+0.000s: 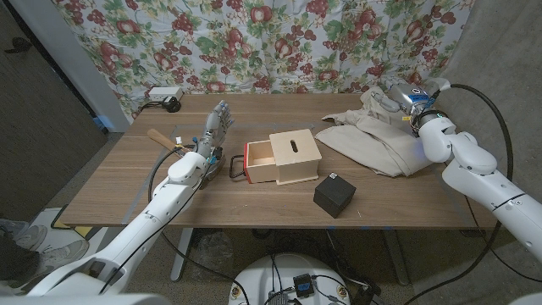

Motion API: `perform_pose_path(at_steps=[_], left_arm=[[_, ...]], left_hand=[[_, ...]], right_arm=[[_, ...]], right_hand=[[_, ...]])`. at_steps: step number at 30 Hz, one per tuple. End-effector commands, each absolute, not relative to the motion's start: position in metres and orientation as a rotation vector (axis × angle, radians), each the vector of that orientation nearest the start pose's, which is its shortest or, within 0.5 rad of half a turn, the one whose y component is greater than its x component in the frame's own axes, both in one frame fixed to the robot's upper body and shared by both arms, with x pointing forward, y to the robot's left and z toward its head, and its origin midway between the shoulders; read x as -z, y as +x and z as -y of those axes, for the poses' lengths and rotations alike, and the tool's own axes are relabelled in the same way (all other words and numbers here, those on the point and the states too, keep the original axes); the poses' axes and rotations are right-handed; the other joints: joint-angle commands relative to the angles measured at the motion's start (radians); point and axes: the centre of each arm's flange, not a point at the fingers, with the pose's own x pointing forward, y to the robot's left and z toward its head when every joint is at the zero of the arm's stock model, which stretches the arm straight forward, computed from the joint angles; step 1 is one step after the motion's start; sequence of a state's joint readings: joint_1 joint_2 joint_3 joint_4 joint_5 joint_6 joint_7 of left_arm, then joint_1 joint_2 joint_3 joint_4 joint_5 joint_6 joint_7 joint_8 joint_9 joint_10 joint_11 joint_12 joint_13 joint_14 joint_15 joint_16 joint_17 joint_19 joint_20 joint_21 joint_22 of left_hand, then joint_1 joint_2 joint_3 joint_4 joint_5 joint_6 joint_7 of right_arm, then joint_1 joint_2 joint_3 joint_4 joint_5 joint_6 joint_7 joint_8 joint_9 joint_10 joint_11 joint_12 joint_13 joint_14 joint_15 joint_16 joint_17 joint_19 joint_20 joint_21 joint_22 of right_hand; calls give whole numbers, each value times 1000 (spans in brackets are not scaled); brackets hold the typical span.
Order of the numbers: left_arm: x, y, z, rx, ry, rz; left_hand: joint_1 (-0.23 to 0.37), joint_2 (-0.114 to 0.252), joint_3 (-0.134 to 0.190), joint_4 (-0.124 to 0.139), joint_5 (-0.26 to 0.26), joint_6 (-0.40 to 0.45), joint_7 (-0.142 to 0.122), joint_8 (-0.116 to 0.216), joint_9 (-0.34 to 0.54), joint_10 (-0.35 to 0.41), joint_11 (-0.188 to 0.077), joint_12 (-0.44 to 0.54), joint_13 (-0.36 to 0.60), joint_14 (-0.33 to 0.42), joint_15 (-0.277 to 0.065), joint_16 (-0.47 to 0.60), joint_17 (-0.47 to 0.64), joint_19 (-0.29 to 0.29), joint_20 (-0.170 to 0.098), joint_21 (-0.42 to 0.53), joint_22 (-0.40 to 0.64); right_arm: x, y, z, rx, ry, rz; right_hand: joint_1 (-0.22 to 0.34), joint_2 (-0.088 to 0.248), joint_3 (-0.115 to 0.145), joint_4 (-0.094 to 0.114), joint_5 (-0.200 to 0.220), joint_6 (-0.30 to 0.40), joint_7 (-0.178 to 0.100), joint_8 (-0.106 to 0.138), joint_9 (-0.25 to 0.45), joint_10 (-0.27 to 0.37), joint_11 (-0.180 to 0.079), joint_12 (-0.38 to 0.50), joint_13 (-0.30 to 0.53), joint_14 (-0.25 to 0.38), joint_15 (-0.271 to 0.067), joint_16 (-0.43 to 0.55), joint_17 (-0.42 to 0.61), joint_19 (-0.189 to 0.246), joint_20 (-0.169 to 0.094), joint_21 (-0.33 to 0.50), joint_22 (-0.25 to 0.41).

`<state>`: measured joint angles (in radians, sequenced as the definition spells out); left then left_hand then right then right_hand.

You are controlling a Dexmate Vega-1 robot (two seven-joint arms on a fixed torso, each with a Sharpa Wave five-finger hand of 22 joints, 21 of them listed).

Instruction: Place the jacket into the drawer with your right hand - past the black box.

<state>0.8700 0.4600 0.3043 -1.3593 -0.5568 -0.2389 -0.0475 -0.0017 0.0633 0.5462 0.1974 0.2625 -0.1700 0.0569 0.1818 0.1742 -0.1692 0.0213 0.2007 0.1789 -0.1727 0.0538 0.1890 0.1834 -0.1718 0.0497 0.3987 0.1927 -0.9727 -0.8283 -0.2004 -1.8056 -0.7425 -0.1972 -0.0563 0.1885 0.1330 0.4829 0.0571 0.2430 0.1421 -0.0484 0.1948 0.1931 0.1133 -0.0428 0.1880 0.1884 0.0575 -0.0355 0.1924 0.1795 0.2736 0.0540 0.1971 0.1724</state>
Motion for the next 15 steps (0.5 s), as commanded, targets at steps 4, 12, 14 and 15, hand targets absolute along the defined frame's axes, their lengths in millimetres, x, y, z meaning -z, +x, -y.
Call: perform_pose_path(at_steps=[4, 12, 14, 15], left_arm=[[22, 643, -277, 222, -8, 604], [23, 643, -276, 221, -6, 602], [22, 643, -275, 227, -5, 602], [22, 643, -275, 225, -4, 603]], left_hand=[[2, 127, 6, 0, -3, -146, -7, 4, 3, -139, 5, 1, 6, -133, 5, 3, 2, -35, 10, -3, 3], [2, 127, 6, 0, -3, -146, -5, 4, 3, -140, 6, 1, 6, -133, 7, 3, 2, -35, 11, -4, 3], [2, 127, 6, 0, -3, -146, -6, 4, 3, -140, 5, 1, 6, -133, 7, 3, 2, -35, 11, -4, 3], [2, 127, 6, 0, -3, -146, -6, 3, 3, -140, 5, 1, 6, -133, 7, 3, 2, -35, 11, -4, 3]], right_arm=[[-71, 563, 355, 429, -1544, 552], [-67, 563, 358, 429, -1548, 522], [-66, 564, 359, 428, -1550, 516], [-65, 564, 359, 428, -1549, 511]], right_hand=[[-1, -24, -9, -5, -8, -20, -6, -5, 5, -21, -1, -6, 2, 1, -13, -3, 3, 0, 50, 0, 3], [-1, -36, -14, -11, -10, -34, -9, -8, 5, -34, -1, -7, 2, -7, -12, -6, 2, -8, 67, -4, 3], [-1, -37, -14, -12, -10, -40, -10, -9, 5, -37, 0, -8, 2, -9, -12, -7, 1, -10, 70, -4, 3], [-1, -38, -15, -13, -10, -40, -11, -9, 5, -37, -1, -7, 2, -9, -11, -7, 1, -11, 71, -4, 3]])
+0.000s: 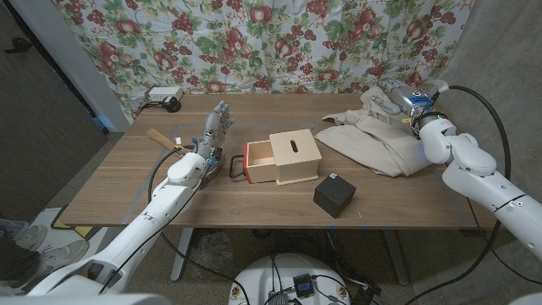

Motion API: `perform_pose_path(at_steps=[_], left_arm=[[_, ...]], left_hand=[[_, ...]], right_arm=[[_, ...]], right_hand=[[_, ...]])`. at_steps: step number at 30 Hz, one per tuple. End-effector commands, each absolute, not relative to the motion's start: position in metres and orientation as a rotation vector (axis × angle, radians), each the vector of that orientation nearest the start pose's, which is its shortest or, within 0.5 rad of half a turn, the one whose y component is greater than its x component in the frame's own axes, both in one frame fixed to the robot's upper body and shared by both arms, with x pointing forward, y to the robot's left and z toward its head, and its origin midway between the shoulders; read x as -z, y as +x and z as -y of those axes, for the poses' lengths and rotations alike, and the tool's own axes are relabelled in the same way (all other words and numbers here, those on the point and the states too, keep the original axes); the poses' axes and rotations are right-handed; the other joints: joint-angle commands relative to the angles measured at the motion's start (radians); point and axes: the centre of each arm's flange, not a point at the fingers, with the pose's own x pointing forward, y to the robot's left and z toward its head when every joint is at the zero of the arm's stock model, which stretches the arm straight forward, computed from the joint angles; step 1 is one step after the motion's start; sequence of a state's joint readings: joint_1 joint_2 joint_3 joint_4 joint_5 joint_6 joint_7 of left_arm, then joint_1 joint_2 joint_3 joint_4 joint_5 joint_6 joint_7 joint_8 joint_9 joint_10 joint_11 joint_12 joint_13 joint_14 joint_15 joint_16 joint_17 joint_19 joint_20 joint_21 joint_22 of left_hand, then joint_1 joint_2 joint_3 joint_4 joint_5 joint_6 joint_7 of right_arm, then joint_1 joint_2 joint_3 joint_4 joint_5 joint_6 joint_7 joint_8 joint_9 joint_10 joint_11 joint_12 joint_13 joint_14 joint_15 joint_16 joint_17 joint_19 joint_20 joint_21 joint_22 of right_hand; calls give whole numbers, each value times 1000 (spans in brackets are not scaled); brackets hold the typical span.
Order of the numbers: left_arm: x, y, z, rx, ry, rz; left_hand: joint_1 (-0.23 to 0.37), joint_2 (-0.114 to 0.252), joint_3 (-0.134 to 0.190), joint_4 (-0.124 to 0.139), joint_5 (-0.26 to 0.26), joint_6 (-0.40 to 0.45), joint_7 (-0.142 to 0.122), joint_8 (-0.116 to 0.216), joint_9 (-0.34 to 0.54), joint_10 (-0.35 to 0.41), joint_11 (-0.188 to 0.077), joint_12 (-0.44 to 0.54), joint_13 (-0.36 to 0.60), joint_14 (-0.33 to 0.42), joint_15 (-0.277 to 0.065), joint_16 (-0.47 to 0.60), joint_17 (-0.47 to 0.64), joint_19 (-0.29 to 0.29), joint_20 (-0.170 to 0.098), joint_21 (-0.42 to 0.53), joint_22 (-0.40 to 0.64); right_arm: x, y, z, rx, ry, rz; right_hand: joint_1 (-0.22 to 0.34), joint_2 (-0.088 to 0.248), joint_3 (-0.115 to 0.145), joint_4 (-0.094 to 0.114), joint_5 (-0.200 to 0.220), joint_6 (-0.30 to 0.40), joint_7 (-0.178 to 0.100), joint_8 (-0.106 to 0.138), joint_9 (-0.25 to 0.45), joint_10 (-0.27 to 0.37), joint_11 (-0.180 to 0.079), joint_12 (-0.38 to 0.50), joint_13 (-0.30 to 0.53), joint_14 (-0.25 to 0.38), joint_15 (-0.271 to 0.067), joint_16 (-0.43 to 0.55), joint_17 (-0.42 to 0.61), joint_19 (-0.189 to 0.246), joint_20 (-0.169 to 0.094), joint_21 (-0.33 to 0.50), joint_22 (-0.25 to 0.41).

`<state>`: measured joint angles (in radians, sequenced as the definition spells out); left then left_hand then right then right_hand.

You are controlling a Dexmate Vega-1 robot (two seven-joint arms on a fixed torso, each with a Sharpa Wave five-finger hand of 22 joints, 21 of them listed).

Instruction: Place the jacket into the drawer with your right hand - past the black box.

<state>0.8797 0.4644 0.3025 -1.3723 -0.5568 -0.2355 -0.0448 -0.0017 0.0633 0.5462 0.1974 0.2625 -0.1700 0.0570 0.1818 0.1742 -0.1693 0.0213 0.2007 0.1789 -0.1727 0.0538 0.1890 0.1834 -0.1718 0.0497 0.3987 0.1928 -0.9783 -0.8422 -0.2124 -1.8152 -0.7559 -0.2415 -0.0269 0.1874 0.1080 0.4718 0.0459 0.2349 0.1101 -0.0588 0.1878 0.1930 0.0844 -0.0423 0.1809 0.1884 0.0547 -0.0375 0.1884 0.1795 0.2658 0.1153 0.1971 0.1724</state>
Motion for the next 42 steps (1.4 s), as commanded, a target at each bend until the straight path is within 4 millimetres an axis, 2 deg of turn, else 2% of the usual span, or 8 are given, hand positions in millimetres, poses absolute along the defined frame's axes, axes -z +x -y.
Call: perform_pose_path(at_steps=[1, 39, 42], left_arm=[[22, 643, -275, 226, -7, 602], [25, 644, -279, 219, -2, 597], [25, 644, -279, 220, -9, 595]], left_hand=[[2, 127, 6, 0, -3, -146, -6, 3, 3, -139, 6, 1, 6, -133, 7, 3, 2, -35, 11, -4, 3], [2, 127, 7, 0, -4, -146, -7, 2, 3, -140, 6, 1, 6, -133, 7, 2, 2, -35, 15, -8, 3], [2, 127, 7, 0, -4, -146, -7, 2, 3, -140, 7, 1, 6, -134, 6, 2, 2, -35, 16, -8, 3]], right_arm=[[-65, 564, 360, 428, -1552, 506], [-50, 580, 366, 397, -1567, 421], [-48, 581, 367, 394, -1567, 405]], right_hand=[[1, -14, -4, -2, -2, -9, 0, -2, 5, -9, -1, 0, 2, -7, -9, -3, 1, -3, 11, -4, 3], [9, -36, -12, -25, -2, -44, -5, -4, 6, -36, -2, 0, 2, -16, 1, -4, -2, -14, 26, -6, 3], [13, -42, -15, -33, -2, -51, -5, -3, 6, -40, -3, 2, 2, -18, 4, -3, -2, -10, 58, -4, 3]])
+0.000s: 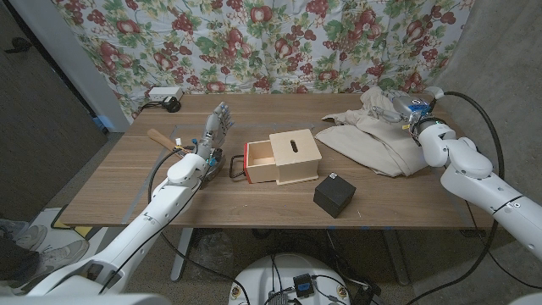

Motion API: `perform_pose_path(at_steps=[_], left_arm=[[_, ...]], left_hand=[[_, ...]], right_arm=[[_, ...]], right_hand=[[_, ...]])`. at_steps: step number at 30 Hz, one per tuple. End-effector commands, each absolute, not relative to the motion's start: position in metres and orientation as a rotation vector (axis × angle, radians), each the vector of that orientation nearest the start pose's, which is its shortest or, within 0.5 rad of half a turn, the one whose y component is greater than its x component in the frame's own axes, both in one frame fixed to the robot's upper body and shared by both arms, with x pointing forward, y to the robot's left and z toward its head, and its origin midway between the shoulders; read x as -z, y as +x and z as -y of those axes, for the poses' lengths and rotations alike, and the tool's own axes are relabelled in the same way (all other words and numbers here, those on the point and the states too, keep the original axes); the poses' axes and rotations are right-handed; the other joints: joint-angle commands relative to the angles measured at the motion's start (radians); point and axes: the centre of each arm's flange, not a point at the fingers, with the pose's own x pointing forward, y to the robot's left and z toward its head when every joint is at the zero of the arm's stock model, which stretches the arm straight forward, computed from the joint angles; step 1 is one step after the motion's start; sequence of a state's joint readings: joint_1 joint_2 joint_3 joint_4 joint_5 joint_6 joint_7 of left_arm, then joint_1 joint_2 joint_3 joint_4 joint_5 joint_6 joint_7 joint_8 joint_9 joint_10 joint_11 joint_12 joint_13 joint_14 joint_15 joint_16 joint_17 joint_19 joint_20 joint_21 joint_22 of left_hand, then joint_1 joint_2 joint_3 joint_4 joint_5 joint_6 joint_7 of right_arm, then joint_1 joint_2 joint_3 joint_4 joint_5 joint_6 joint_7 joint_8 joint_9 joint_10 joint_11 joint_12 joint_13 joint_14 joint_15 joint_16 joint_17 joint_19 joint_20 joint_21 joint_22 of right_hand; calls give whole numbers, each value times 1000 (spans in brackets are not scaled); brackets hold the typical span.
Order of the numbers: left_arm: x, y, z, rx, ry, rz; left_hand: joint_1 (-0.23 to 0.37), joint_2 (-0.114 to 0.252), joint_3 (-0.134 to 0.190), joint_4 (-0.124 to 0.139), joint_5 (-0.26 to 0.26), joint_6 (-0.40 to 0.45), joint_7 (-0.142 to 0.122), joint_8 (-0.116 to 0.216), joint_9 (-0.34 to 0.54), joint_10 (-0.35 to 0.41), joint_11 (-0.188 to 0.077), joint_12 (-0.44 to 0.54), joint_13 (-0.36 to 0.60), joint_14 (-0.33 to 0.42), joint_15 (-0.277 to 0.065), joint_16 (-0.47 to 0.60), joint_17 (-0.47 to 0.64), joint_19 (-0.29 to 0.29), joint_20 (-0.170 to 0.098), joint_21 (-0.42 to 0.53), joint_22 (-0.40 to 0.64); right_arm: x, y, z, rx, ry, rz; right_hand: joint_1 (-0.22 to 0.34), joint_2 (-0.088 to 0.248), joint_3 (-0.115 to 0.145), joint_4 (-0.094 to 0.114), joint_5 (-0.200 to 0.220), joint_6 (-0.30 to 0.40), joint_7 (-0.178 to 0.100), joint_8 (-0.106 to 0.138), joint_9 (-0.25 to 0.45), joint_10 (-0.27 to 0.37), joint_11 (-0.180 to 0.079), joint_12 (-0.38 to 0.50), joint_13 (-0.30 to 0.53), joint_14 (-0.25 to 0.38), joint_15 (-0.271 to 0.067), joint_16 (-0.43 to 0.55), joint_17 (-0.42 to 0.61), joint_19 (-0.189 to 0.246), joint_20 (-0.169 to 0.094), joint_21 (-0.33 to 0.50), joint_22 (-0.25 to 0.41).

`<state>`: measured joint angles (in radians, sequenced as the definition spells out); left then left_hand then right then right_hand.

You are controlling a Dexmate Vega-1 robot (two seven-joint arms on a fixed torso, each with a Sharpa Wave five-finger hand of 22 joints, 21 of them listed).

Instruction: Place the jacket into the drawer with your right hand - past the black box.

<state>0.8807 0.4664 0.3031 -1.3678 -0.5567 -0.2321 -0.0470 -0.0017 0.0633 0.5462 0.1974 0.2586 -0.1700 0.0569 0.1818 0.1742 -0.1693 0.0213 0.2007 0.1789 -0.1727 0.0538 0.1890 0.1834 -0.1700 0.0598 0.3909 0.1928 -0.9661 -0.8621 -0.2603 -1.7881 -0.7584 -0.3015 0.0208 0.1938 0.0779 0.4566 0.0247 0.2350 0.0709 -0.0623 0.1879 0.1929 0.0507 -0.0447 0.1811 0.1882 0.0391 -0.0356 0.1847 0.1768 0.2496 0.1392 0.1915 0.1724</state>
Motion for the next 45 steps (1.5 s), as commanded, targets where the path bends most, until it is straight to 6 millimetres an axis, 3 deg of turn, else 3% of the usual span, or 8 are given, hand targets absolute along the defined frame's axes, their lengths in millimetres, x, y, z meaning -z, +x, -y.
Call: perform_pose_path(at_steps=[1, 10, 15, 27, 29, 31, 45], left_arm=[[25, 644, -279, 217, -3, 596], [25, 644, -280, 219, -5, 594], [24, 644, -280, 218, -3, 595], [24, 646, -279, 216, -6, 595], [23, 647, -280, 217, -1, 593], [22, 647, -280, 217, -3, 596], [21, 649, -279, 221, 1, 594]], left_hand=[[2, 127, 7, 0, 0, -146, -7, 2, 3, -140, 5, 1, 6, -134, 6, 2, 2, -37, 6, 0, 3], [2, 127, 7, 0, 0, -141, -9, 4, 3, -139, 8, 1, 6, -132, 6, 3, 2, -34, 6, 0, 3], [2, 127, 7, 0, 0, -138, -9, 5, 3, -138, 7, 1, 6, -131, 6, 3, 2, -33, 8, 0, 3], [2, 127, 8, 0, 0, -135, -10, 5, 4, -137, 4, 1, 6, -130, 6, 3, 2, -32, 8, -1, 3], [2, 127, 8, 0, 0, -136, -11, 5, 4, -138, 5, 1, 6, -131, 5, 3, 2, -33, 8, -1, 3], [2, 127, 8, 0, 0, -135, -11, 5, 4, -137, 4, 1, 6, -130, 5, 3, 2, -33, 9, -1, 3], [2, 127, 8, 0, 0, -135, -12, 5, 4, -138, 6, 1, 6, -129, 4, 3, 2, -31, 9, -2, 3]], right_arm=[[-47, 582, 367, 391, -1572, 402], [-44, 586, 369, 380, -1579, 366], [-43, 587, 369, 376, -1585, 351], [-41, 592, 369, 360, -1611, 312], [-41, 593, 369, 359, -1616, 306], [-40, 594, 369, 359, -1618, 299], [-39, 598, 371, 350, -1633, 265]], right_hand=[[7, -13, -1, -13, -2, -12, -1, -3, 6, -8, -1, 1, 3, -3, 2, 0, 1, 7, 38, 2, 3], [9, -20, -5, -20, -2, -24, -3, -3, 6, -22, -1, 0, 3, -3, 4, 2, 1, 10, 61, 4, 3], [11, -32, -12, -31, -3, -45, -10, -5, 6, -46, 1, -3, 3, -8, 26, 1, 2, 8, 72, 3, 3], [17, -56, -23, -50, -2, -71, -28, -6, 5, -73, 7, -3, 3, -25, 41, -1, 3, -3, 75, -1, 3], [20, -63, -27, -57, -1, -57, -54, 3, 5, -75, 7, 1, 3, -28, 42, 0, 3, -4, 76, -1, 4], [21, -65, -28, -59, 0, -54, -64, 4, 5, -75, 6, 2, 3, -29, 42, 0, 3, -5, 76, -1, 4], [22, -76, -35, -67, 1, -59, -62, 3, 5, -89, 3, 0, 2, -36, 47, 1, 3, -8, 77, -1, 5]])
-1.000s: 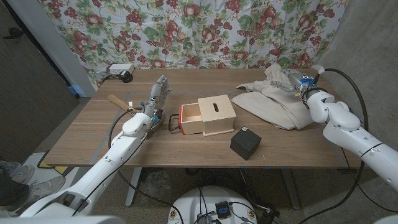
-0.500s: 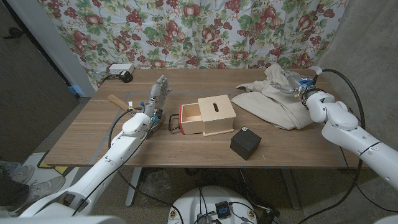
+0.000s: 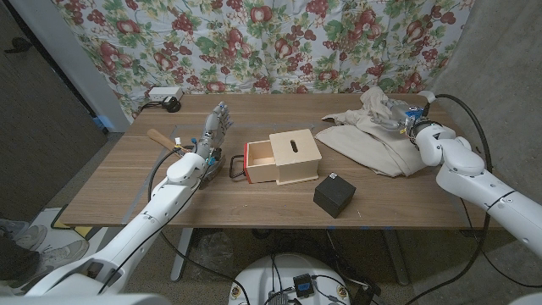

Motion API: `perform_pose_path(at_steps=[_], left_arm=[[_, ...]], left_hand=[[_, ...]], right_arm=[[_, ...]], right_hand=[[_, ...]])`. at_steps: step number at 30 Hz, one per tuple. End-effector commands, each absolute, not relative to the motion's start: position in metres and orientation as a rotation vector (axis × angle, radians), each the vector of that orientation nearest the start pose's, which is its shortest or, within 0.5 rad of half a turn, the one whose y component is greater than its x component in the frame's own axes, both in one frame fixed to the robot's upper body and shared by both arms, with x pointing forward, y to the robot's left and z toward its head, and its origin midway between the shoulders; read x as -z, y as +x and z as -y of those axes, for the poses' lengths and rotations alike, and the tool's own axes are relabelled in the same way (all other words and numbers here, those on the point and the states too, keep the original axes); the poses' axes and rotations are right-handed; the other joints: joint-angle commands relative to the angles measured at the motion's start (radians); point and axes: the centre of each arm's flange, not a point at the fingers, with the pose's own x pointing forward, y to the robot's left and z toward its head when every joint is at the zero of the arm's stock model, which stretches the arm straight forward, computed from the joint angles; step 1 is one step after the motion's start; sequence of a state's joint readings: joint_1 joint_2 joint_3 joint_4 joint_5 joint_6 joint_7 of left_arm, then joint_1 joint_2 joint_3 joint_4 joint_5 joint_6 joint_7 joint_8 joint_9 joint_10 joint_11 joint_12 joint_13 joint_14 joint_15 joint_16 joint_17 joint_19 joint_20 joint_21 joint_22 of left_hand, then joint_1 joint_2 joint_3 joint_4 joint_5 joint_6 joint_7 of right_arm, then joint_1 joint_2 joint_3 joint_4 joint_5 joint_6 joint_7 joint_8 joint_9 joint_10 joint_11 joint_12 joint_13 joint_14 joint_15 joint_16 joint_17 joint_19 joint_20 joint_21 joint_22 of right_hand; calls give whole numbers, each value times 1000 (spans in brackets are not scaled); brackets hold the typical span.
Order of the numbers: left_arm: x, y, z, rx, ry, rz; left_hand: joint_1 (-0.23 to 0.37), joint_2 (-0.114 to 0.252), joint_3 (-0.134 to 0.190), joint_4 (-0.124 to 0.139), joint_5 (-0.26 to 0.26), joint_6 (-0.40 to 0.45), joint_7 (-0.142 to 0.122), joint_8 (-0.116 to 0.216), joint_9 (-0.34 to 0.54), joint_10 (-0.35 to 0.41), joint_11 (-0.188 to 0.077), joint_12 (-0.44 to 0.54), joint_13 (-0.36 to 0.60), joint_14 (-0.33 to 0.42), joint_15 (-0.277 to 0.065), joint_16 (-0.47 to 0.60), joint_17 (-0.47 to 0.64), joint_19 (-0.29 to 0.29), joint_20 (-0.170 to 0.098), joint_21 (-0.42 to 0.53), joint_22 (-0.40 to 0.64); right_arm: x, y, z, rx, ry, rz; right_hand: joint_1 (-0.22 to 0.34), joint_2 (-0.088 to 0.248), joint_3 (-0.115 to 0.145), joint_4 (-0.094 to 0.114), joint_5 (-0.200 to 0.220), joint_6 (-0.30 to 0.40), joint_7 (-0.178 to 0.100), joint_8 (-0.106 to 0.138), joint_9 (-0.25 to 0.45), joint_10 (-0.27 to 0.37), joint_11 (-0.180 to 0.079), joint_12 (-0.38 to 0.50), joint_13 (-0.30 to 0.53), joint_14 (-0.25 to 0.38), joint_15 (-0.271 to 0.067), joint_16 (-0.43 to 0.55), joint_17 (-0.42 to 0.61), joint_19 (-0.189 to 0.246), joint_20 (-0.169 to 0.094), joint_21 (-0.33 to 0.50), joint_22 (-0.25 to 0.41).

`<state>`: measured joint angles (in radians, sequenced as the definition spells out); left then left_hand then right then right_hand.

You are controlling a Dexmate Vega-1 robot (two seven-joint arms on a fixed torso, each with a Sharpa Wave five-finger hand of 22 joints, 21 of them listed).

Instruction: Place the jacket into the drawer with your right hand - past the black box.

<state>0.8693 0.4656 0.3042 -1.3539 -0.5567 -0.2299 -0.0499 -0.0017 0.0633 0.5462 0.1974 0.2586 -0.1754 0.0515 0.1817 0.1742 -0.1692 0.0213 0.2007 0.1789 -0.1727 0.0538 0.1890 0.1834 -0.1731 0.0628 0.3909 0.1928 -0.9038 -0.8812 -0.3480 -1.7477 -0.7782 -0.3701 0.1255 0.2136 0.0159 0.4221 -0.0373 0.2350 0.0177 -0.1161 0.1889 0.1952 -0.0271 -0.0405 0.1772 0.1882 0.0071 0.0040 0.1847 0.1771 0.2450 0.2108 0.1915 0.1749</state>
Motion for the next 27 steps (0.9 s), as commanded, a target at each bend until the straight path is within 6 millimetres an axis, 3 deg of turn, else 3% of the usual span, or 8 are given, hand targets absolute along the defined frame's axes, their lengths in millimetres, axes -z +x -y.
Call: perform_pose_path(at_steps=[1, 27], left_arm=[[21, 649, -279, 220, 0, 594], [24, 650, -280, 220, -3, 589]], left_hand=[[2, 127, 8, 0, 0, -129, -6, 5, 4, -137, 6, 1, 6, -129, 5, 3, 2, -28, 7, -2, 3], [2, 127, 8, 0, 0, -128, -6, 4, 4, -138, 5, 1, 6, -130, 5, 2, 2, -29, 8, -4, 3]], right_arm=[[-38, 598, 371, 349, -1636, 263], [-29, 605, 375, 323, -1635, 206]], right_hand=[[2, -15, -1, -5, 1, -6, -8, 3, 3, -12, -1, 4, 2, -4, 8, 1, 3, -4, 5, -1, 2], [7, -32, -12, -21, 5, -34, 3, -2, 3, -29, -4, 7, 2, -9, 7, 3, 3, -10, 5, -1, 3]])
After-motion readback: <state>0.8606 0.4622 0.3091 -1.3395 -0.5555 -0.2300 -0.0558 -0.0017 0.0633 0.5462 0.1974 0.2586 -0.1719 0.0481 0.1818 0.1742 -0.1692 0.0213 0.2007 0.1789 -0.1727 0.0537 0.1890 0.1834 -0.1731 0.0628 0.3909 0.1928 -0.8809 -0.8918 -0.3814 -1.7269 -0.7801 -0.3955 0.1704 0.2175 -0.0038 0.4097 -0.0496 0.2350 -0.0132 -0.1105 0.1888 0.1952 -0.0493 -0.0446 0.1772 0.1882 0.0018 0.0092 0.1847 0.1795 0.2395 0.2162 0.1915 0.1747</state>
